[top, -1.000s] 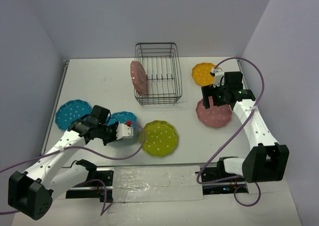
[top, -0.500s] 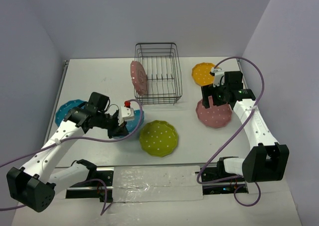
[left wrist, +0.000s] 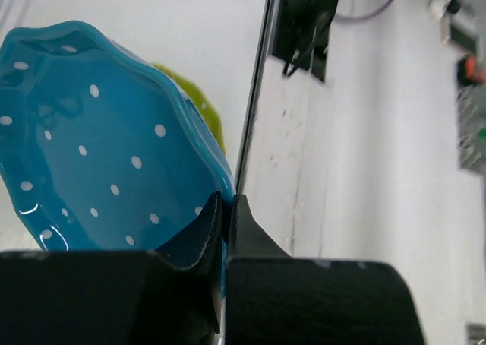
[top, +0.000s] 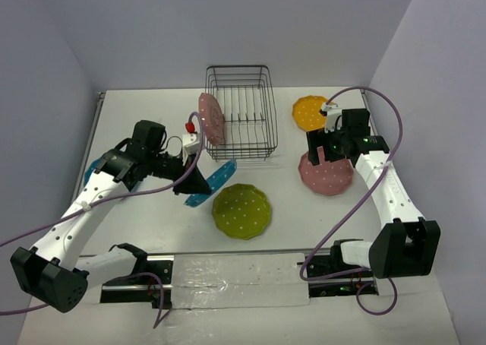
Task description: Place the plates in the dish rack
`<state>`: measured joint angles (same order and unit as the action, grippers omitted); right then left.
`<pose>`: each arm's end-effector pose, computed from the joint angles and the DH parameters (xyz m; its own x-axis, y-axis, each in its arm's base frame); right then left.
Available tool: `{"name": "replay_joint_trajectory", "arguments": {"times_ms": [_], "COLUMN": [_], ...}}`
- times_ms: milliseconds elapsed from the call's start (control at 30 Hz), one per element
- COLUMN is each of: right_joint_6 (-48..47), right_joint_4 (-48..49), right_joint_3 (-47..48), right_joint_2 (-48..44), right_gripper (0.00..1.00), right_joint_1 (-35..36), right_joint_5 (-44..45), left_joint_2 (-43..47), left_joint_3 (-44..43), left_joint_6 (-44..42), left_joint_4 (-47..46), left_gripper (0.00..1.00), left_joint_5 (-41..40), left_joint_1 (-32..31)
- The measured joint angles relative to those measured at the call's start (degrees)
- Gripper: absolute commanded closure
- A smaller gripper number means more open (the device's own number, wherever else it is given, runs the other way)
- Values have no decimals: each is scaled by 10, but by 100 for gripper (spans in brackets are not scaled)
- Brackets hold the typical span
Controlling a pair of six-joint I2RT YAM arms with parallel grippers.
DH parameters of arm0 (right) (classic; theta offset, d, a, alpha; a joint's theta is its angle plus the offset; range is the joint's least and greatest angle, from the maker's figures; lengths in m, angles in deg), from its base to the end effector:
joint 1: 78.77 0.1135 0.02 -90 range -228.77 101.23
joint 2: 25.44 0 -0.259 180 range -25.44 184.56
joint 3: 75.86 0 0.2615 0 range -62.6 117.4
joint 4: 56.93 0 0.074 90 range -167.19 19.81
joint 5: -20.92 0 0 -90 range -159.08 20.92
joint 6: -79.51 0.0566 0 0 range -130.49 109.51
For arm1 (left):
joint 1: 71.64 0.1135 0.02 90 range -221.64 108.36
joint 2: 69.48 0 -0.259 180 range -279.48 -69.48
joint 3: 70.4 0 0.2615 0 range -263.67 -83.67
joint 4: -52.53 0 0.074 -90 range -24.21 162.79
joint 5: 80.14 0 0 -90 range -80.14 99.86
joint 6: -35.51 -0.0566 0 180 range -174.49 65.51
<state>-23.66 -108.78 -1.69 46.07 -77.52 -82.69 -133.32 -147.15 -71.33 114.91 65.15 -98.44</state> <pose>0.2830 0.0195 0.2736 -0.6969 -0.2367 -0.6769 -0.3428 0.9391 0.0245 0.1841 -0.1451 0.3237 -0.4368 0.4055 -0.8030 0.8986 0.1567 -0.4098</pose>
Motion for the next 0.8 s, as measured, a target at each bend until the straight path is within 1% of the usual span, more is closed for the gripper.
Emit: {"name": "replay_joint_trajectory", "arguments": {"times_ms": [67,200,367,600,800], "right_joint_6": [0,0,0,1,2], "right_joint_4": [0,0,-2,-2,-1], "right_joint_3": [0,3,15,19,21], "right_joint_2": [1,5,18,30,42], "right_gripper": [0,0,0,0,0], "right_joint_1": [0,0,0,0,0], "right_joint_5": [0,0,-6,-11,-11], "left_joint_2": [-4,-18,-78,-172,-229], "left_joint_3": [-3,-8,-49,-130,-146], "left_joint_6": [63,204,379,531,659], "left_joint_4": [-46,-170,-323,-473,-593], "left_gripper": [100,100,100,100,100], "left_joint_5": [12,16,4,-35,-62], "left_joint_1": [0,0,0,1,25]}}
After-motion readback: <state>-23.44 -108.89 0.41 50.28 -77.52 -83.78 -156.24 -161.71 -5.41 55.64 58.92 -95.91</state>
